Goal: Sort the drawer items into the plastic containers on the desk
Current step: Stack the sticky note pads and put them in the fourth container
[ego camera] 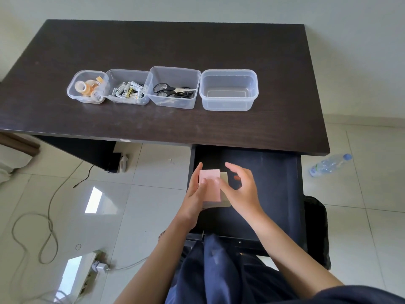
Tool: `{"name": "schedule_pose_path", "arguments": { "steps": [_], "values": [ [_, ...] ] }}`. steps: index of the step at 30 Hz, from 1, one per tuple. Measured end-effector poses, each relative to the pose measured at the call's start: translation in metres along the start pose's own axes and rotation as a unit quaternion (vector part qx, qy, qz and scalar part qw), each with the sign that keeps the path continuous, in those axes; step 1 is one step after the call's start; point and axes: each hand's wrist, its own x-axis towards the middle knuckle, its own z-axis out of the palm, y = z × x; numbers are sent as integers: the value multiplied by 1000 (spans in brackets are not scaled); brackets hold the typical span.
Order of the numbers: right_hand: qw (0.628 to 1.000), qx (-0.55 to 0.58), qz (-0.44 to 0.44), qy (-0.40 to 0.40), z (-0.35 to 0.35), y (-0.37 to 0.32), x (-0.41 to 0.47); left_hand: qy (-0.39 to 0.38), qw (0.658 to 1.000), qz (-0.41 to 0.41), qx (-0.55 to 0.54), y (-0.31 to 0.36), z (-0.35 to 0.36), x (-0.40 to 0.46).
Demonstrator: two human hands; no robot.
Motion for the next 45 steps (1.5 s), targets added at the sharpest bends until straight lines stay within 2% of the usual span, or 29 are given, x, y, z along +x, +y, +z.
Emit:
{"name": "schedule_pose_path", "arguments": {
  "steps": [4,9,16,28,33,38,45],
  "values": [
    [991,98,57,-67,-2,2,-4,-6,1000,0,-24,3,1,0],
    [983,138,40,-110,7,7,-6,-9,1000,8,-24,7,5,0],
    [988,132,-3,-76,6,-9,-3,-6,998,33,47,18,13,5],
    [994,98,-48,-28,22,-40,13,-19,999,28,28,50,-7,20],
    [994,97,-44,23,50,-72,30,-68,996,37,52,83,-40,37],
    [990,108,-56,77,94,-110,52,-80,993,72,47,121,-87,52],
    [976,164,-39,137,142,-154,74,-140,985,89,49,161,-145,67]
  ]
}}
